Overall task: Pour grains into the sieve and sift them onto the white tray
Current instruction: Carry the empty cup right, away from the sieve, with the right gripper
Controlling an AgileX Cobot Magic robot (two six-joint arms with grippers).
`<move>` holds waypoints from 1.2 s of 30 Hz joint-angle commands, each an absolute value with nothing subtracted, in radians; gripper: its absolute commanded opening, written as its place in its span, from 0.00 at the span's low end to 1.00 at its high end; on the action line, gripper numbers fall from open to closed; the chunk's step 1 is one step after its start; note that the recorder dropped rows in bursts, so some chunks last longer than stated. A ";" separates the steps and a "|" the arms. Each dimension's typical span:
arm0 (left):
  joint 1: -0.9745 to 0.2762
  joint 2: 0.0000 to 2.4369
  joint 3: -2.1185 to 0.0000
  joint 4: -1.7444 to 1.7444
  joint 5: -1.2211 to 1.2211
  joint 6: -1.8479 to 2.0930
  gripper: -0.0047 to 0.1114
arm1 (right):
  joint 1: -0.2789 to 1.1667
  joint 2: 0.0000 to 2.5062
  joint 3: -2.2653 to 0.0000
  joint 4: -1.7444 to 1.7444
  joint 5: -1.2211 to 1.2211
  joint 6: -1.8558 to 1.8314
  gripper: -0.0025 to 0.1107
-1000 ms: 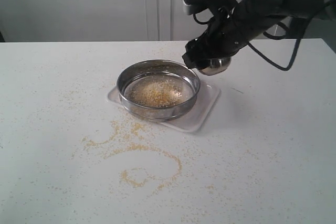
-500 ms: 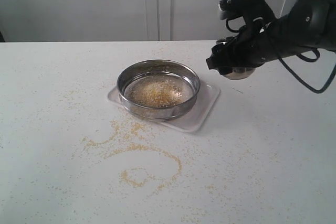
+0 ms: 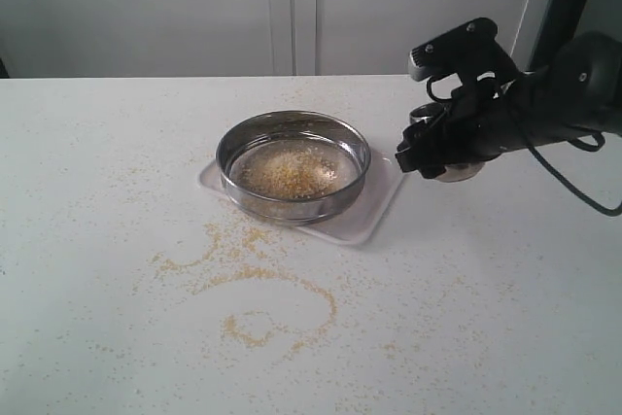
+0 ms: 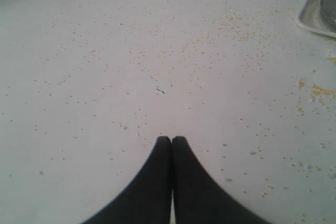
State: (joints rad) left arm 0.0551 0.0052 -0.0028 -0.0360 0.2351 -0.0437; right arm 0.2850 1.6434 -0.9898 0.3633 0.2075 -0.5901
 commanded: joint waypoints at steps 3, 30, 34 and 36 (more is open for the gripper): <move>0.058 0.000 0.000 -0.044 0.233 -0.046 0.04 | 0.279 1.631 -0.986 0.591 0.010 -0.621 0.02; 0.058 0.000 0.000 -0.044 0.233 -0.046 0.04 | 0.163 1.631 -1.012 0.141 0.325 -0.503 0.02; 0.058 0.000 0.000 -0.044 0.233 -0.046 0.04 | 0.165 1.631 -1.012 0.243 0.327 -0.342 0.02; 0.058 0.000 0.000 -0.044 0.233 -0.046 0.04 | 0.167 1.631 -1.014 0.303 0.327 -0.305 0.02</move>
